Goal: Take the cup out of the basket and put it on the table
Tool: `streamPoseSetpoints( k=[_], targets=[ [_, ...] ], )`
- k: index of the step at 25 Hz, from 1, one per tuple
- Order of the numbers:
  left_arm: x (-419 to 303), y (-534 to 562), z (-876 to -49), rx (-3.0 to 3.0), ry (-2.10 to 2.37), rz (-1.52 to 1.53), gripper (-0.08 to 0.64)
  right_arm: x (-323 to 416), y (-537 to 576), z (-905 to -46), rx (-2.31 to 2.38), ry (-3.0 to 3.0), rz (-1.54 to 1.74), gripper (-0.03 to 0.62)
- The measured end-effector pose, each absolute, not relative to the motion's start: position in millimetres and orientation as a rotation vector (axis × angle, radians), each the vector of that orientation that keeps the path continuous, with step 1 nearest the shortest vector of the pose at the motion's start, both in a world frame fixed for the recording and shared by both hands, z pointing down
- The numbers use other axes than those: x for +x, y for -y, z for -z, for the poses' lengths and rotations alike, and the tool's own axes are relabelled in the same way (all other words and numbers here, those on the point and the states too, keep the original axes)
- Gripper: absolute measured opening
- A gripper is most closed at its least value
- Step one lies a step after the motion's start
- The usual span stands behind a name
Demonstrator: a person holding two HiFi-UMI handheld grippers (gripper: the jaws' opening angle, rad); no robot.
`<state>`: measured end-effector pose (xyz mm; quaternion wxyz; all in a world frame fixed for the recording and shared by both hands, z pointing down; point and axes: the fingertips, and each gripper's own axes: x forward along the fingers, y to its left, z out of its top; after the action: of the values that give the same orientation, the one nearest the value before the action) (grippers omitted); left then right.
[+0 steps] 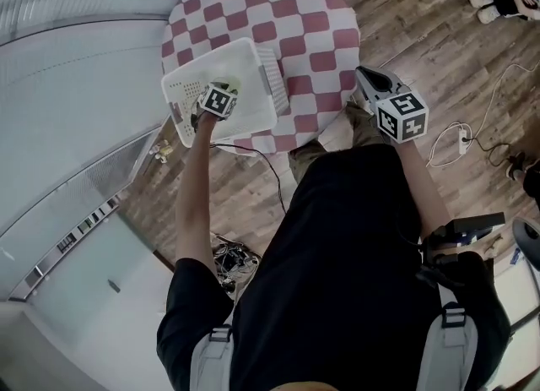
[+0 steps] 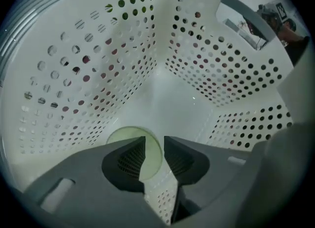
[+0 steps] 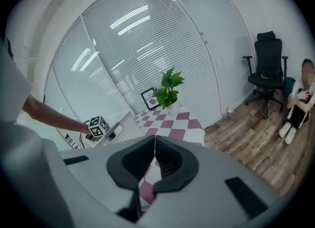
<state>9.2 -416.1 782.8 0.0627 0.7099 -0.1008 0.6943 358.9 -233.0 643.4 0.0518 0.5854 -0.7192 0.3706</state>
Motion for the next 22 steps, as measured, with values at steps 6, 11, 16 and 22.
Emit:
streamPoseSetpoints(
  k=[6, 11, 16, 22],
  targets=[
    [9, 408, -784, 2.161, 0.229, -2.202, 0.043, 363, 230, -643, 1.791, 2.176, -1.113, 0.012],
    [6, 400, -785, 2.152, 0.145, -2.23, 0.023, 358, 236, -644, 1.767, 2.193, -1.097, 0.012],
    [0, 398, -777, 2.126, 0.16, -2.233, 0.023, 354, 243, -640, 1.756, 2.217, -1.093, 0.012],
    [-3, 394, -772, 2.119, 0.207, -2.186, 0.023, 352, 248, -641, 1.743, 2.221, -1.091, 0.012]
  ],
)
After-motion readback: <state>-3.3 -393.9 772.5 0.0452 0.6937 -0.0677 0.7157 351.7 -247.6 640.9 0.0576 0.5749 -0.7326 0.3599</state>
